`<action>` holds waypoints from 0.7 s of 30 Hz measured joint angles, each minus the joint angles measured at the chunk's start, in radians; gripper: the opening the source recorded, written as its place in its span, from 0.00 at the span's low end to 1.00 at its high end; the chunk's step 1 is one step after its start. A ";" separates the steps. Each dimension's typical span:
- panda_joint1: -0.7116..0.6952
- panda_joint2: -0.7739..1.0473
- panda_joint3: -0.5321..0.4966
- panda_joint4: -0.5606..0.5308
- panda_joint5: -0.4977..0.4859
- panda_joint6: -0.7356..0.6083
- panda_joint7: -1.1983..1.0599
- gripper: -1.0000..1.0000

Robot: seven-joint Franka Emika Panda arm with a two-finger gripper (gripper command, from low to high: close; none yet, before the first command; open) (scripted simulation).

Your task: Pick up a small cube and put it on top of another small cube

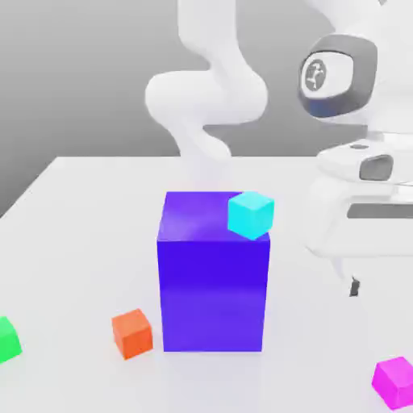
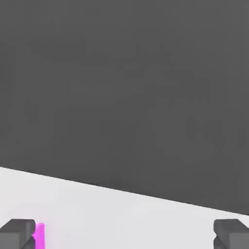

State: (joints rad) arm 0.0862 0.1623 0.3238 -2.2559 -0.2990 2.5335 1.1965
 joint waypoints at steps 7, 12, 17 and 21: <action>0.073 0.232 0.033 0.008 0.001 0.080 0.048 0.50; 0.146 0.397 -0.045 0.045 -0.072 0.195 0.106 0.00; 0.146 0.397 -0.045 0.045 -0.072 0.196 0.106 0.00; 0.121 0.337 -0.012 0.030 -0.037 0.152 0.082 0.00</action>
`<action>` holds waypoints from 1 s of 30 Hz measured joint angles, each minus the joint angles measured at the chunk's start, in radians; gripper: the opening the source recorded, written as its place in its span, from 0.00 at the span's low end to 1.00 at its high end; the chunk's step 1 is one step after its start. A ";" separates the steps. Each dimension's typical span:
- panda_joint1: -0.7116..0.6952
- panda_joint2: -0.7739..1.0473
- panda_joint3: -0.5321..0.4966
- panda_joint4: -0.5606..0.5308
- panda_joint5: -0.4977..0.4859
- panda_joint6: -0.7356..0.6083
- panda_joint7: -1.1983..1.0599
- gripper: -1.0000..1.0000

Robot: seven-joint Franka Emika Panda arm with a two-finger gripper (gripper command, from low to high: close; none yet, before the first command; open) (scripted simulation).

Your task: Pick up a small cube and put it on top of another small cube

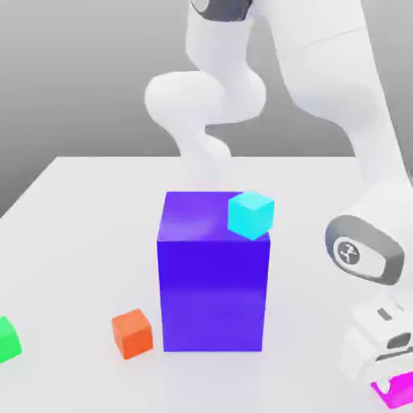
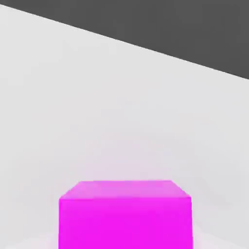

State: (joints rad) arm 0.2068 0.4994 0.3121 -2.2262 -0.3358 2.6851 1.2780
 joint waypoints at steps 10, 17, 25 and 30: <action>-0.235 -0.155 -0.130 -0.064 0.174 -0.081 0.045 0.00; -0.410 -0.220 -0.285 -0.110 0.274 -0.090 0.122 0.00; -0.633 -0.262 -0.491 -0.150 0.407 -0.080 0.220 0.00; -0.717 -0.153 -0.506 -0.126 0.486 0.004 0.213 1.00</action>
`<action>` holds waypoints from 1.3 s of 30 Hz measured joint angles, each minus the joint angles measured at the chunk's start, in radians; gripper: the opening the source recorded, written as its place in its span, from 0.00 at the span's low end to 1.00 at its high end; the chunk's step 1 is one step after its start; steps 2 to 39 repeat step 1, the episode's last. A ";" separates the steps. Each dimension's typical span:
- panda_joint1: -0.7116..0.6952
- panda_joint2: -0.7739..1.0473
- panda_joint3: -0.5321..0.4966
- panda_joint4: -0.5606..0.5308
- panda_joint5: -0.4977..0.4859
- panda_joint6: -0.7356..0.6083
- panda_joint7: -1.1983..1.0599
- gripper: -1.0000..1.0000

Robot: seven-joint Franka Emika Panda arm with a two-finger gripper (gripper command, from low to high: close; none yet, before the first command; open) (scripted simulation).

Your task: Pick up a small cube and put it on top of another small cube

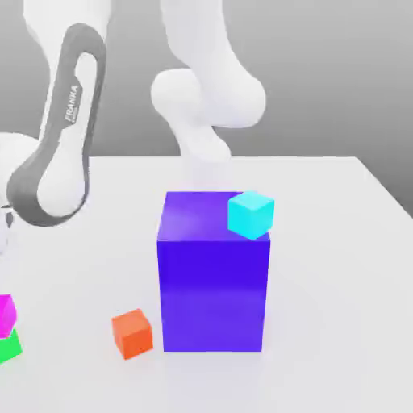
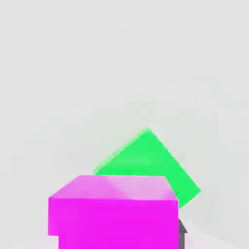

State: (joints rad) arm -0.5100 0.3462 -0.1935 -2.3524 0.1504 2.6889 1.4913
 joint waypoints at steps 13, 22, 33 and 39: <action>0.000 0.000 0.000 0.000 0.000 0.000 0.000 1.00; 0.000 0.000 0.000 0.000 0.000 0.000 0.000 1.00; 0.000 0.000 0.000 0.000 0.000 0.000 0.000 1.00; 0.000 0.000 0.000 0.000 0.000 0.000 0.000 1.00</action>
